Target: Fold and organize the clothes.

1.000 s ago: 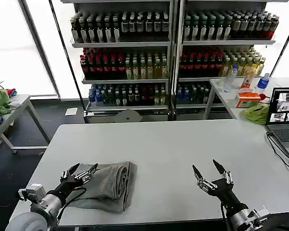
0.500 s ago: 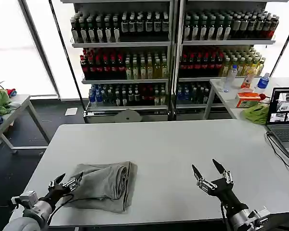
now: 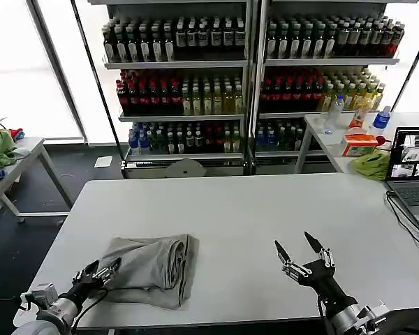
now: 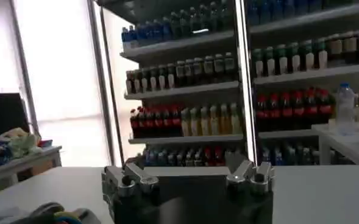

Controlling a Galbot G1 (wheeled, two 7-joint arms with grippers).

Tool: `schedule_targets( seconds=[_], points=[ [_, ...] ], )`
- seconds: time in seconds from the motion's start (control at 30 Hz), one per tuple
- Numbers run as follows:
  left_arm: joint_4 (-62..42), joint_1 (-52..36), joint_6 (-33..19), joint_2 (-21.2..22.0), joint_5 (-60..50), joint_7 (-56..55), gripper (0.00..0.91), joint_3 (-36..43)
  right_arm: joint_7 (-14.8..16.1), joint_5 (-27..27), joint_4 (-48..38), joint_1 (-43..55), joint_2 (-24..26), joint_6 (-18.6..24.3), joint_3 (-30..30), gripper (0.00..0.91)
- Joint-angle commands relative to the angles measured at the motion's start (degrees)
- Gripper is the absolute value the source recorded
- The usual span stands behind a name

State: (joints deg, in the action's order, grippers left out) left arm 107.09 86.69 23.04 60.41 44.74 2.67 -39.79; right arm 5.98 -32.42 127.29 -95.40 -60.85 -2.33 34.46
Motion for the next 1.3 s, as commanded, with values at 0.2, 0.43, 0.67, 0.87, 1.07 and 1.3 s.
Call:
schedule_targets(
  seconds=[0.2, 0.43, 0.67, 0.87, 1.07, 1.3],
  points=[
    [0.01, 0.37, -0.53, 1.22, 2.04, 0.73, 0.01, 0.58, 0.1, -0.35, -0.43, 0.36, 0.0, 0.16, 0.14, 0.907],
    [1.15, -0.21, -0.92, 1.99, 1.86, 0.53, 0.0, 1.7, -0.07, -0.46, -0.34, 0.23, -0.19, 0.14, 0.03, 0.907],
    [2.88, -0.47, -1.49, 1.81, 2.72, -0.33, 0.0, -2.57, -0.07, -0.96, -0.27, 0.02, -0.02, 0.4, 0.73, 0.907],
    [4.08, 0.53, -1.71, 1.18, 2.59, 0.88, 0.0, -9.9, -0.24, -0.91, -0.5, 0.87, -0.11, 0.32, 0.13, 0.907],
    [2.55, 3.07, 1.84, -3.22, 5.9, 3.84, 0.0, -21.03, -0.11, -1.08, -1.17, 1.03, 0.49, 0.54, -0.17, 0.907],
    [0.97, 3.83, 6.0, -9.45, 5.85, 10.62, 0.0, -33.96, -0.01, -1.25, -1.62, 1.6, 0.84, 0.62, -0.81, 0.907]
  ],
)
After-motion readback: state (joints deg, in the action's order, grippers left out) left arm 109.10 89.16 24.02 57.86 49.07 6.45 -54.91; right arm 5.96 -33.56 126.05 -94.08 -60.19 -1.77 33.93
